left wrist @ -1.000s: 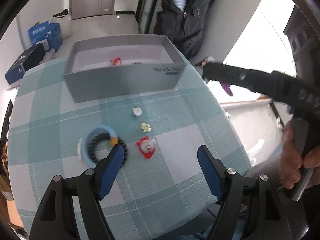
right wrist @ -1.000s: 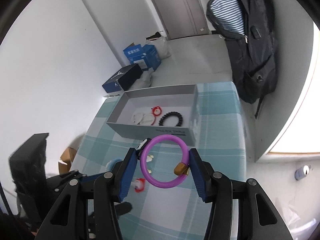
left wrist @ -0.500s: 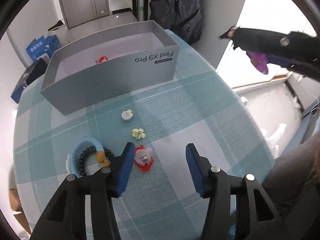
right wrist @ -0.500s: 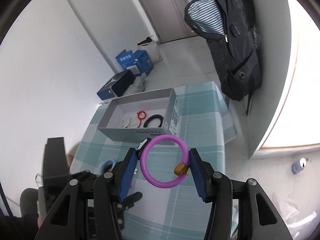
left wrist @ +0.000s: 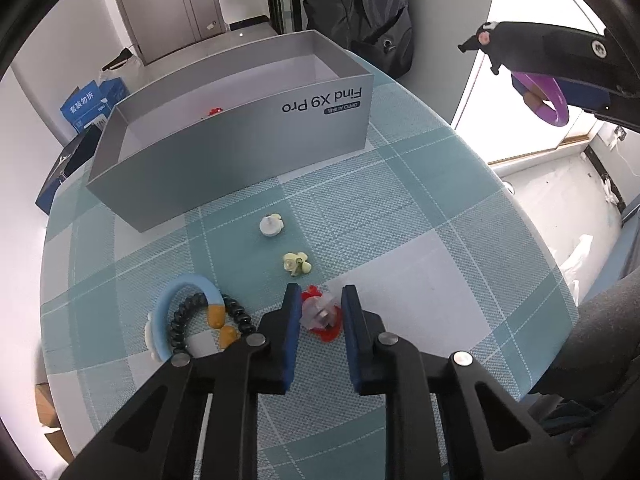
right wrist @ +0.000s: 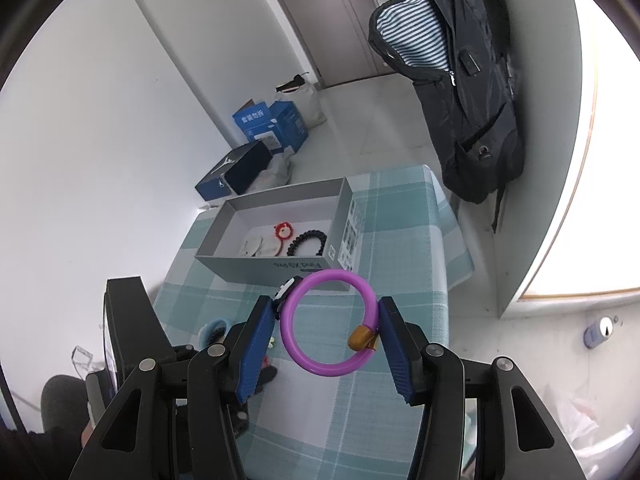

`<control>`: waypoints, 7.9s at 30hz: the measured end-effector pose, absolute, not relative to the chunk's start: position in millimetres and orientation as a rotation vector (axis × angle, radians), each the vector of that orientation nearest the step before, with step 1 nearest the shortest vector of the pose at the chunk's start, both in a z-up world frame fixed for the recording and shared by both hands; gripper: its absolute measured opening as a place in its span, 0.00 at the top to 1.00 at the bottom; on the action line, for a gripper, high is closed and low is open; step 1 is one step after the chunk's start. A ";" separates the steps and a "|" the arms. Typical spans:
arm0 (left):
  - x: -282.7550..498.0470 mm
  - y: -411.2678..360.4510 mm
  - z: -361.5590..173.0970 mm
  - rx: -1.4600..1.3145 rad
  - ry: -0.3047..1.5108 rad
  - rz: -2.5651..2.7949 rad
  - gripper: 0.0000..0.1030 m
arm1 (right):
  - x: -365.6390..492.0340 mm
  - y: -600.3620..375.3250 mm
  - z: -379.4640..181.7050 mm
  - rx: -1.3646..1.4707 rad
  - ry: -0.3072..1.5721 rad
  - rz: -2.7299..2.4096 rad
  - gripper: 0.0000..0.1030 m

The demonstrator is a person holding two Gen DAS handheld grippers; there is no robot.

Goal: Organize jewelry
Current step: 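Grasp the red charm with the left tool while the right tool holds the pink bangle, then carry the red charm and pink bangle into the grey box and release both, then move both tools back over the table toward the blue bangle, then grasp the blue bangle with the left tool and lift it, then grasp the black coiled hair tie with the right tool while the left tool holds the blue bangle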

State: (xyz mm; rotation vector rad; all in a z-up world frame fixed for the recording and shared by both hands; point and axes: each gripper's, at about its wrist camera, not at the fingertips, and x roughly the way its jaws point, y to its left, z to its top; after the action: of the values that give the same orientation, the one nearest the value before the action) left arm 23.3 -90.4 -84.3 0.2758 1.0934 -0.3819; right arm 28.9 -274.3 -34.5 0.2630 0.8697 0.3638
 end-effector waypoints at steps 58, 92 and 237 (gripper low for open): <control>143.1 -3.4 -3.2 -0.286 1.045 -0.413 0.88 | 115.6 -188.8 -29.4 0.196 0.932 0.542 0.50; 195.2 -23.0 -48.3 -0.409 1.175 -0.511 0.87 | 159.1 -178.8 -65.0 0.116 0.992 0.512 0.48; 40.9 97.1 -9.3 -0.276 0.907 -0.182 0.46 | 30.4 -74.8 -102.1 -0.182 1.036 0.515 0.32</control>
State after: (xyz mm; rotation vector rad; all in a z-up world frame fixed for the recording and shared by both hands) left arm 40.9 97.1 -9.3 -0.2763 0.9068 -0.1824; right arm 30.4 -74.8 -102.2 -0.1818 1.0358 0.5149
